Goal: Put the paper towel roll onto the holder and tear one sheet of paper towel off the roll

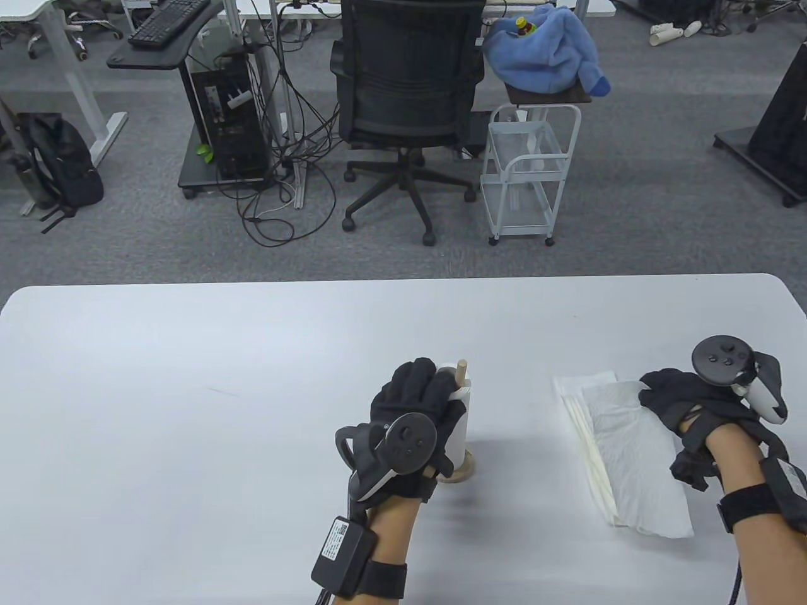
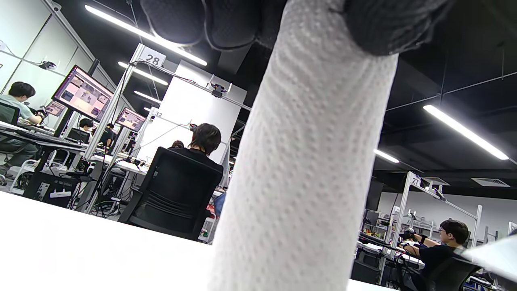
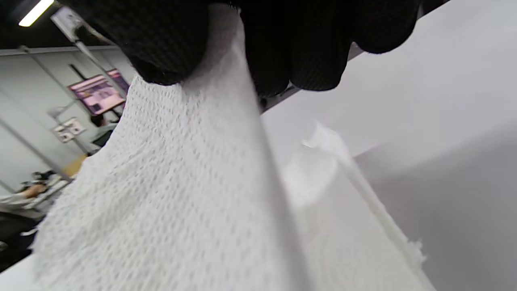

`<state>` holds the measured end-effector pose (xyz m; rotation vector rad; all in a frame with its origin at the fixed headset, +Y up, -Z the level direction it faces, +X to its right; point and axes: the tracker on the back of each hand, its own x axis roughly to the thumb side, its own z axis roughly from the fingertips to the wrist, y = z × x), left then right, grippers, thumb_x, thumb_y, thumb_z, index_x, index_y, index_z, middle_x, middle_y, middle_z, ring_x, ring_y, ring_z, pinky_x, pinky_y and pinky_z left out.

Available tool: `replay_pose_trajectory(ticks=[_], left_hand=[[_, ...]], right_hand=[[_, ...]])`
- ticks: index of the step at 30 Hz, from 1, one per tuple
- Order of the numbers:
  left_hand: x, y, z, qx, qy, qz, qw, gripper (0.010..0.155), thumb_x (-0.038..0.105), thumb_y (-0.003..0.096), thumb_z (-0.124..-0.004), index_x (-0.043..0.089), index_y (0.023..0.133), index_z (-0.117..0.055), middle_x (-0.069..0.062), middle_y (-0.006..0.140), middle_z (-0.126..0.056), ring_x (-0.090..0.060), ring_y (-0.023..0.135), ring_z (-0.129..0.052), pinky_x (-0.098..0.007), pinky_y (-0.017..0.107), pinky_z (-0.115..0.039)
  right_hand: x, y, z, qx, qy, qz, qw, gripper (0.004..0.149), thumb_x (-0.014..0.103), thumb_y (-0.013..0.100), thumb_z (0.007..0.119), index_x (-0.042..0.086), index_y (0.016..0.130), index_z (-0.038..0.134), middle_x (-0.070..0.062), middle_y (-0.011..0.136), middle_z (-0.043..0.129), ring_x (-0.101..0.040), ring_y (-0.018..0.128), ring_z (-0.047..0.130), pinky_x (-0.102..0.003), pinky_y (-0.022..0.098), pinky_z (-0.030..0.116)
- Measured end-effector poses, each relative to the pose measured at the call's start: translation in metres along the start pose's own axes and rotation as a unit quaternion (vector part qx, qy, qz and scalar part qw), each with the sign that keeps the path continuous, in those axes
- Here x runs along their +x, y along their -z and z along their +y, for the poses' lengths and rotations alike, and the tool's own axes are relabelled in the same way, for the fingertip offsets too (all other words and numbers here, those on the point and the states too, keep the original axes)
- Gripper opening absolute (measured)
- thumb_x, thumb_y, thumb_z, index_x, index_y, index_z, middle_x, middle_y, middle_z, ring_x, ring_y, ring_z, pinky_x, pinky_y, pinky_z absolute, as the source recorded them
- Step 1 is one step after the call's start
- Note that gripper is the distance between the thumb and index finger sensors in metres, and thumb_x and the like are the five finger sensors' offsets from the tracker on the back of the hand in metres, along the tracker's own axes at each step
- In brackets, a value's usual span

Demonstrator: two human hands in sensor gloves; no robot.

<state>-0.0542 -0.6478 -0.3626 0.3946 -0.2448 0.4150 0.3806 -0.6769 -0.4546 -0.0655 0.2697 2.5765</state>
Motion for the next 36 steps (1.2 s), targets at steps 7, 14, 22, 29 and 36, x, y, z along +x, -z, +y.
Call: replay_pose_trajectory(ticks=[7, 14, 22, 29, 36], left_hand=[[-0.001, 0.0, -0.001, -0.002, -0.008, 0.001, 1.0, 0.051, 0.053, 0.0473, -0.07, 0.041, 0.096, -0.06, 0.006, 0.11, -0.048, -0.028, 0.104, -0.057, -0.05, 0.074, -0.058], [-0.004, 0.0, -0.001, -0.003, -0.028, 0.001, 1.0, 0.052, 0.053, 0.0477, -0.07, 0.042, 0.097, -0.058, 0.005, 0.11, -0.047, -0.029, 0.105, -0.054, -0.052, 0.076, -0.055], [-0.007, -0.001, 0.002, -0.004, -0.057, 0.005, 0.998, 0.061, 0.056, 0.0482, -0.071, 0.043, 0.102, -0.044, 0.003, 0.112, -0.037, -0.033, 0.107, -0.047, -0.054, 0.076, -0.051], [-0.014, -0.013, 0.034, 0.017, -0.044, 0.013, 0.999, 0.071, 0.06, 0.0488, -0.069, 0.037, 0.106, -0.033, 0.001, 0.113, -0.028, -0.036, 0.108, -0.038, -0.058, 0.076, -0.046], [-0.024, -0.046, 0.062, 0.0, -0.033, 0.034, 0.999, 0.073, 0.06, 0.0487, -0.069, 0.034, 0.108, -0.034, 0.001, 0.114, -0.029, -0.036, 0.111, -0.033, -0.062, 0.078, -0.041]], right_hand=[[-0.018, 0.028, 0.047, -0.008, -0.095, 0.056, 0.994, 0.037, 0.037, 0.047, 0.073, 0.029, 0.083, 0.08, -0.013, 0.111, 0.048, -0.043, 0.098, 0.054, -0.06, 0.072, 0.042], [-0.024, 0.03, 0.061, -0.05, -0.156, 0.093, 0.982, 0.038, 0.037, 0.049, 0.072, 0.025, 0.084, 0.078, -0.014, 0.11, 0.048, -0.043, 0.098, 0.054, -0.059, 0.072, 0.043], [-0.003, 0.006, 0.046, -0.069, -0.143, 0.113, 0.981, 0.074, 0.055, 0.049, 0.07, 0.03, 0.107, 0.032, -0.015, 0.115, 0.024, -0.046, 0.104, 0.04, -0.061, 0.074, 0.038], [0.029, -0.029, 0.042, -0.075, -0.1, 0.055, 0.991, 0.076, 0.059, 0.049, 0.068, 0.034, 0.108, 0.028, -0.014, 0.116, 0.018, -0.047, 0.107, 0.029, -0.063, 0.074, 0.033], [0.048, -0.065, 0.068, -0.066, -0.076, 0.001, 0.995, 0.075, 0.058, 0.049, 0.067, 0.033, 0.108, 0.029, -0.015, 0.116, 0.017, -0.048, 0.107, 0.027, -0.064, 0.074, 0.032]])
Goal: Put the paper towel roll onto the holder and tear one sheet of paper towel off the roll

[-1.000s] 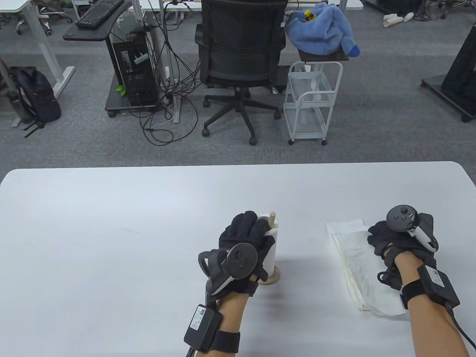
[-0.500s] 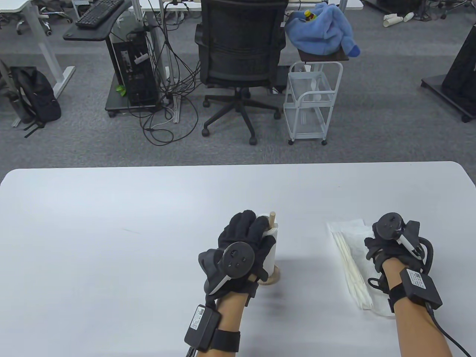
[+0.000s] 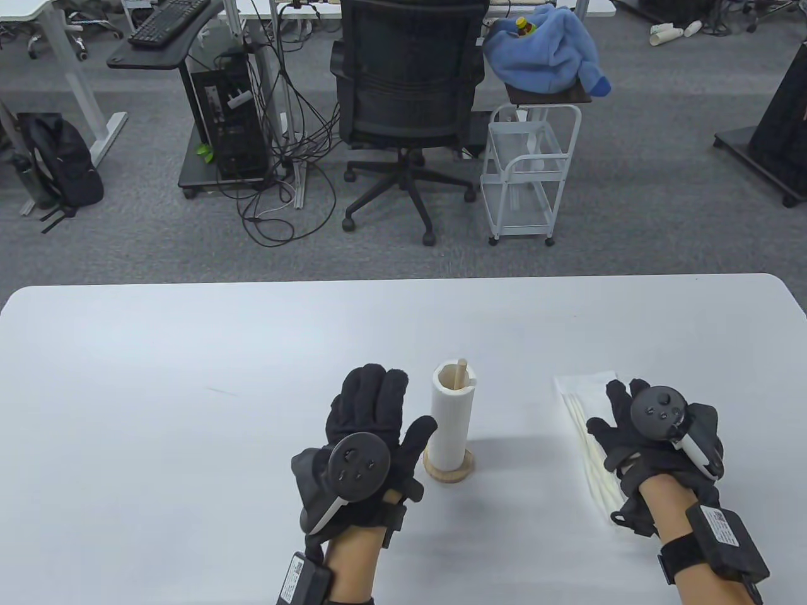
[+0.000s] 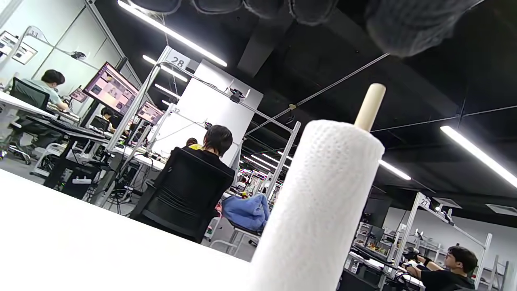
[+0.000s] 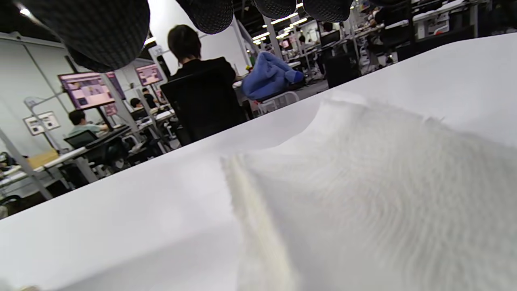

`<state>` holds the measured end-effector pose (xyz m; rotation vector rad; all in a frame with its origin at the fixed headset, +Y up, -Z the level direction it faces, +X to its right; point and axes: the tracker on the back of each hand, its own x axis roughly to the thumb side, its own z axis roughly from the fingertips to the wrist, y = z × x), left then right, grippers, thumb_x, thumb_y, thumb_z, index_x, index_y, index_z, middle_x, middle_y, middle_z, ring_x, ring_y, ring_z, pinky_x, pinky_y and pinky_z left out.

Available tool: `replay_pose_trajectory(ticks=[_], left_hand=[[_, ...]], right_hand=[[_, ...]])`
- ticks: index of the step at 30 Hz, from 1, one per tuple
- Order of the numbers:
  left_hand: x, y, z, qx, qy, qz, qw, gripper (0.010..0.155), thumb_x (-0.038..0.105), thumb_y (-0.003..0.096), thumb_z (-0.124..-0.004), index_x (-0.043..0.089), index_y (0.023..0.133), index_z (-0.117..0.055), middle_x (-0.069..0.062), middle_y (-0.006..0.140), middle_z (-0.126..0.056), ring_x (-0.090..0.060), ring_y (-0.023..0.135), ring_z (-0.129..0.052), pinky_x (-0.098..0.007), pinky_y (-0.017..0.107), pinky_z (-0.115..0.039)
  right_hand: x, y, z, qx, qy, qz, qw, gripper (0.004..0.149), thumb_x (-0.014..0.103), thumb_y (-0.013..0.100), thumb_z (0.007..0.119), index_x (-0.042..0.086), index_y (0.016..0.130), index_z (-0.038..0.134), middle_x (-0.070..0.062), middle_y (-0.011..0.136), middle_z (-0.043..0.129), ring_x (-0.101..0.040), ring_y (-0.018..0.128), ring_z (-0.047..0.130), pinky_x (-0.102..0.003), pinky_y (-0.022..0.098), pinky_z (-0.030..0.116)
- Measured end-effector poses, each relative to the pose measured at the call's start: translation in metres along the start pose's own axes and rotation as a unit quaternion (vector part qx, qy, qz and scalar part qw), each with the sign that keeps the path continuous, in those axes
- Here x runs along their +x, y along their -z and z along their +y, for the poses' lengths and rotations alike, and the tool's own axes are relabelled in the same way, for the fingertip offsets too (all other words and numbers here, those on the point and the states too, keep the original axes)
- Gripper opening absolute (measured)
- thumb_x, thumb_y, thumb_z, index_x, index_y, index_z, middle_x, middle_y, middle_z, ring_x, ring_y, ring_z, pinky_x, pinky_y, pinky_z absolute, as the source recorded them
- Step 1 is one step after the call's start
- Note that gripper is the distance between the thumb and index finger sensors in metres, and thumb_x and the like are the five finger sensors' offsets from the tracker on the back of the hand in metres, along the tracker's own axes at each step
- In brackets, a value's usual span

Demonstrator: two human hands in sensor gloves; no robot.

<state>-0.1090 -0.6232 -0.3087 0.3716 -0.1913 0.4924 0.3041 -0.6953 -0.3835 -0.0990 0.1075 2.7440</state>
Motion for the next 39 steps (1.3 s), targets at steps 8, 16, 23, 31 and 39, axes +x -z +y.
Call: replay_pose_trajectory(ticks=[8, 16, 23, 31, 39], left_hand=[[-0.035, -0.043, 0.012, -0.009, 0.012, 0.037, 0.999, 0.072, 0.059, 0.0486, -0.069, 0.035, 0.108, -0.036, 0.001, 0.115, -0.03, -0.035, 0.112, -0.034, -0.063, 0.078, -0.039], [-0.055, -0.073, 0.005, -0.031, 0.019, 0.052, 0.998, 0.068, 0.058, 0.0488, -0.069, 0.035, 0.108, -0.044, 0.004, 0.116, -0.038, -0.03, 0.113, -0.035, -0.062, 0.079, -0.035], [-0.071, -0.086, -0.012, -0.063, 0.038, 0.071, 0.995, 0.067, 0.056, 0.0493, -0.068, 0.032, 0.107, -0.044, 0.0, 0.114, -0.037, -0.035, 0.111, -0.035, -0.065, 0.076, -0.036], [-0.073, -0.085, -0.024, -0.112, 0.059, 0.081, 0.989, 0.067, 0.055, 0.0492, -0.068, 0.032, 0.107, -0.043, 0.0, 0.114, -0.037, -0.035, 0.11, -0.035, -0.065, 0.075, -0.035], [-0.074, -0.085, -0.026, -0.122, 0.061, 0.092, 0.986, 0.067, 0.055, 0.0492, -0.068, 0.032, 0.107, -0.043, 0.0, 0.114, -0.036, -0.035, 0.11, -0.035, -0.066, 0.075, -0.035]], right_hand=[[0.01, -0.036, 0.024, 0.025, 0.027, -0.036, 0.999, 0.075, 0.059, 0.05, 0.067, 0.032, 0.109, 0.029, -0.016, 0.115, 0.012, -0.049, 0.107, 0.024, -0.065, 0.074, 0.031], [0.024, -0.078, 0.038, 0.018, 0.021, -0.052, 0.998, 0.075, 0.059, 0.052, 0.065, 0.031, 0.11, 0.028, -0.017, 0.115, 0.011, -0.05, 0.107, 0.023, -0.066, 0.074, 0.029], [0.031, -0.088, 0.055, -0.006, -0.005, -0.081, 0.997, 0.073, 0.059, 0.05, 0.066, 0.031, 0.109, 0.032, -0.016, 0.115, 0.016, -0.049, 0.107, 0.026, -0.065, 0.074, 0.031], [0.023, -0.086, 0.06, 0.012, 0.018, -0.067, 0.998, 0.073, 0.059, 0.048, 0.067, 0.032, 0.108, 0.035, -0.015, 0.115, 0.019, -0.047, 0.107, 0.029, -0.064, 0.074, 0.031], [0.021, -0.085, 0.061, 0.016, 0.037, -0.069, 0.997, 0.072, 0.058, 0.048, 0.068, 0.031, 0.107, 0.037, -0.015, 0.115, 0.021, -0.047, 0.107, 0.03, -0.064, 0.074, 0.032]])
